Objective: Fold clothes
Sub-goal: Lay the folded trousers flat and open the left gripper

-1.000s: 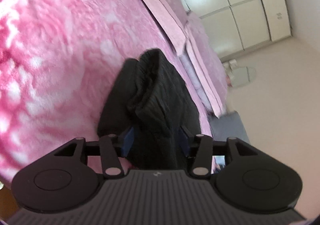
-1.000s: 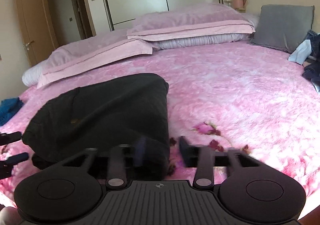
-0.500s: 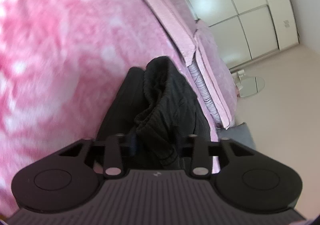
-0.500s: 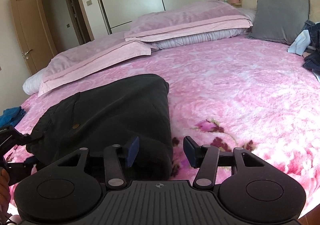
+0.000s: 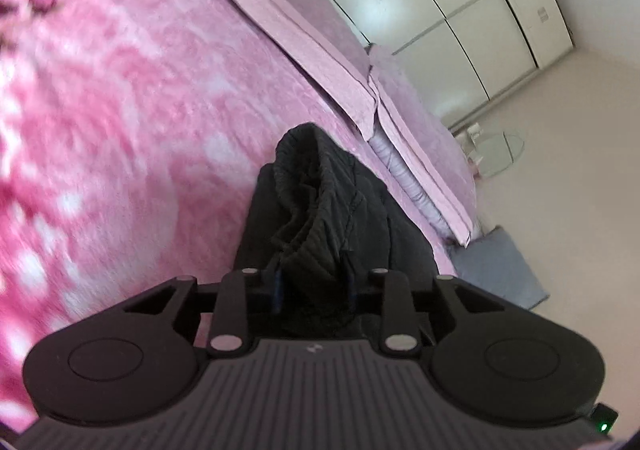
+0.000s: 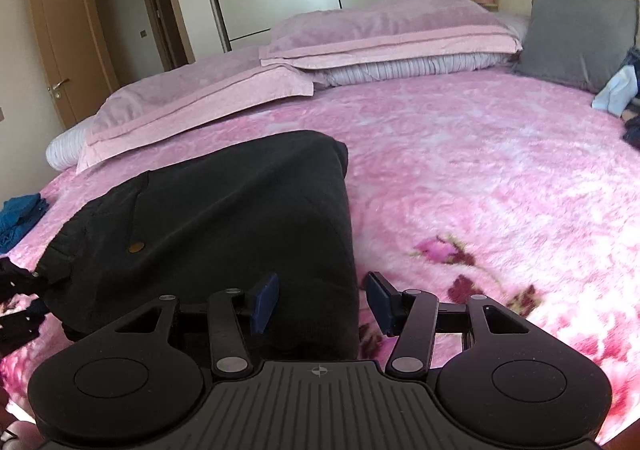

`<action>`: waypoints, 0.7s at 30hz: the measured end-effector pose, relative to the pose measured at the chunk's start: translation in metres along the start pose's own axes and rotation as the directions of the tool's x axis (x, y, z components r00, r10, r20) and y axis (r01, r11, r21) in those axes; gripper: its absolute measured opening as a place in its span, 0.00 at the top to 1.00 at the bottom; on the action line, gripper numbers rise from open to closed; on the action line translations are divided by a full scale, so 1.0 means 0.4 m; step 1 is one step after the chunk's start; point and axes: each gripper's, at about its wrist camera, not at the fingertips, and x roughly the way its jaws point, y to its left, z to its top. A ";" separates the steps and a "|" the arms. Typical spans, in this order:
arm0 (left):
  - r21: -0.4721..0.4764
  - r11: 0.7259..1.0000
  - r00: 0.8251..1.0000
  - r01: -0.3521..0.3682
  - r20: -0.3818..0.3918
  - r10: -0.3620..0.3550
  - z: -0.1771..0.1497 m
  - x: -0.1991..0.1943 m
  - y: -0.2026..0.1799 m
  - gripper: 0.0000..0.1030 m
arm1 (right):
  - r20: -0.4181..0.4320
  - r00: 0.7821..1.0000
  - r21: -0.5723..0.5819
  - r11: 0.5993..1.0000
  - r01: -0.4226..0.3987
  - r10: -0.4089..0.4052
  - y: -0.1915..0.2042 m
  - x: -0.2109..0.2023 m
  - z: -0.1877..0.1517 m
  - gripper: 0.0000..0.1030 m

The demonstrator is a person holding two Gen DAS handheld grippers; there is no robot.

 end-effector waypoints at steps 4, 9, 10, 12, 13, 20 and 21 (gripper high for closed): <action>0.150 0.986 0.994 -0.079 0.086 0.066 0.031 -0.091 -0.053 0.80 | 0.035 0.999 -0.010 1.000 0.011 -0.011 -0.009 -0.043 0.000 0.49; 0.350 0.937 0.998 -0.026 0.061 0.005 0.023 -0.116 -0.150 0.87 | 0.064 0.997 -0.055 0.998 -0.033 0.037 0.019 -0.067 -0.003 0.49; 0.391 0.919 0.999 -0.043 0.035 0.032 0.015 -0.091 -0.158 0.87 | 0.058 0.997 -0.077 0.996 -0.039 0.044 0.035 -0.061 -0.005 0.49; 0.432 0.898 0.996 -0.080 0.001 0.089 -0.006 -0.039 -0.144 0.90 | 0.035 0.998 -0.108 0.993 -0.045 0.049 0.054 -0.042 -0.016 0.49; 0.441 0.892 0.993 -0.101 -0.012 0.118 -0.017 -0.013 -0.128 0.91 | 0.018 0.999 -0.113 0.993 -0.036 0.038 0.053 -0.023 -0.025 0.49; 0.417 0.892 0.979 -0.174 -0.022 0.201 -0.015 -0.030 -0.118 0.92 | -0.041 0.999 -0.054 0.998 -0.023 0.020 0.034 -0.002 -0.018 0.49; 0.420 0.889 0.978 -0.183 -0.016 0.209 -0.014 -0.048 -0.124 0.92 | -0.019 1.000 -0.055 0.998 -0.017 0.016 0.037 -0.022 -0.017 0.49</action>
